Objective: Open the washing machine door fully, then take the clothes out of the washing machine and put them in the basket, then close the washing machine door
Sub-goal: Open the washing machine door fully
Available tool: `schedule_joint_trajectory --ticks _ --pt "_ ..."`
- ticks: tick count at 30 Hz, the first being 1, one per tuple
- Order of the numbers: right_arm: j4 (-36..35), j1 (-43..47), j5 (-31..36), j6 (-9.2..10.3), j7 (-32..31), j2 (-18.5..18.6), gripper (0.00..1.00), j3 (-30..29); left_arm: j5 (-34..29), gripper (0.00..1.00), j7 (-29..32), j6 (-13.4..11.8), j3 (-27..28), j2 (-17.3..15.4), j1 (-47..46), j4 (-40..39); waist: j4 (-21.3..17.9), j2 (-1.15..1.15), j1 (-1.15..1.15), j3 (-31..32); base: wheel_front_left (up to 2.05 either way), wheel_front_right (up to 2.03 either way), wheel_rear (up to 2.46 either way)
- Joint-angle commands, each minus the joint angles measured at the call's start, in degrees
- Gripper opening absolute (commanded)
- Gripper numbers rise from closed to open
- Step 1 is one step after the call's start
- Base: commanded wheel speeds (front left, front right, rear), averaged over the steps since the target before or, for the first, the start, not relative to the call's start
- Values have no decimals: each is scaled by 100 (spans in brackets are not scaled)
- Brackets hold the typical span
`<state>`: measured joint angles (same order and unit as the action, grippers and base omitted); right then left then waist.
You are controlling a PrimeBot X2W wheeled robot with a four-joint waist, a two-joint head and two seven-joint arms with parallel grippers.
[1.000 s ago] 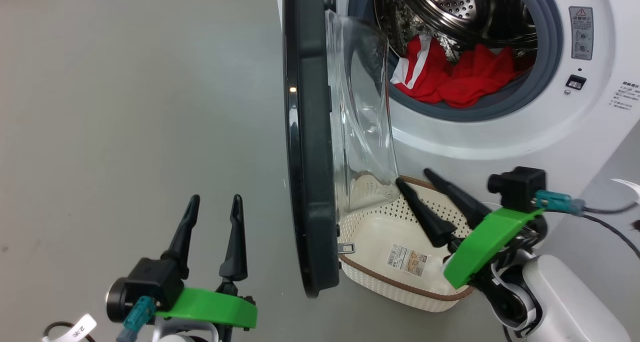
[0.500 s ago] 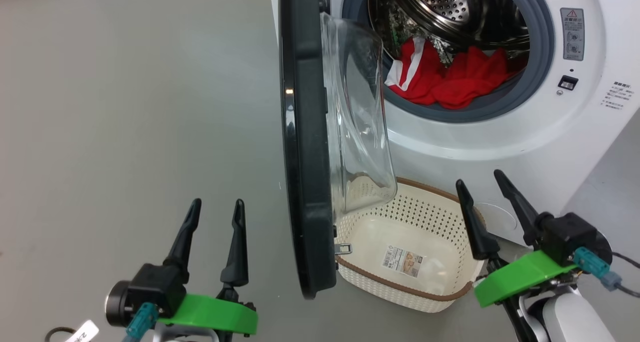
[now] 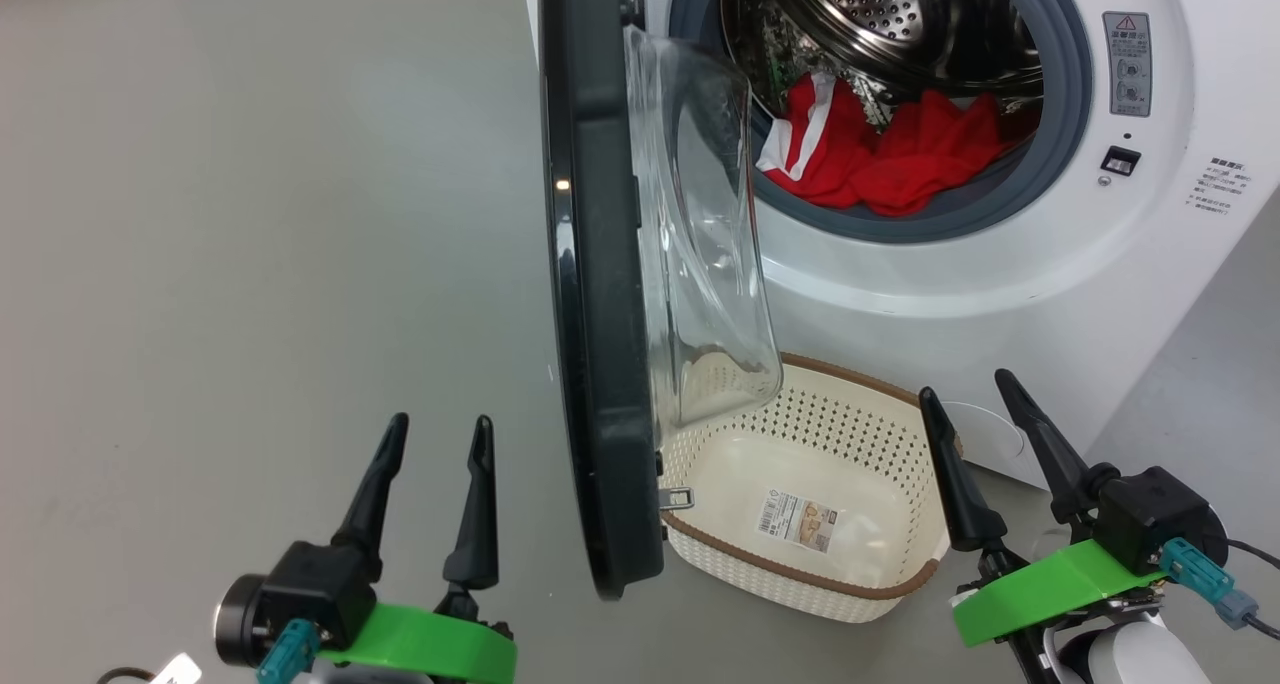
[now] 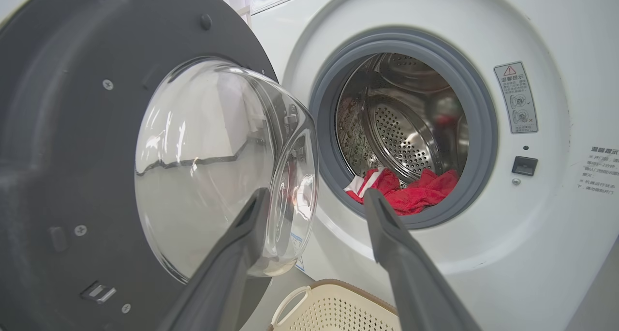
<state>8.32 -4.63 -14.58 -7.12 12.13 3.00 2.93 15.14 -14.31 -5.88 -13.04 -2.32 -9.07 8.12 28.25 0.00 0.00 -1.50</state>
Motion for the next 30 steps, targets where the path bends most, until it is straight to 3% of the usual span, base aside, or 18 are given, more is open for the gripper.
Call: schedule_joint_trajectory --ticks 1,2,3,4,10,19,30 --pt "-171 -89 -63 -36 66 -12 100 142 -37 98 -69 45 203 -55 -45 -148 0 0 0 1 0 0 0" --pt "-170 -95 -70 -36 71 -12 100 138 -37 69 -69 47 202 -55 -45 -145 2 0 0 2 0 0 0" --pt "-167 -100 -87 -36 74 -12 100 139 -41 18 -69 49 202 -55 -47 -142 4 0 0 1 0 0 0" --pt "-164 -104 -102 -36 77 -12 100 138 -43 0 -69 54 202 -55 -51 -141 6 0 0 0 0 0 0" --pt "-133 -106 -179 -36 91 -12 100 147 -92 0 -69 40 202 -55 -113 -276 15 0 0 -10 0 0 0" --pt "-124 -121 -225 -36 93 -12 100 159 -432 0 -69 11 59 -55 -406 -1247 -14 0 0 -21 0 0 0" --pt "-79 -136 -315 -36 110 -12 100 208 -613 0 116 239 -917 -55 -715 -1953 -178 0 0 4 0 0 0"
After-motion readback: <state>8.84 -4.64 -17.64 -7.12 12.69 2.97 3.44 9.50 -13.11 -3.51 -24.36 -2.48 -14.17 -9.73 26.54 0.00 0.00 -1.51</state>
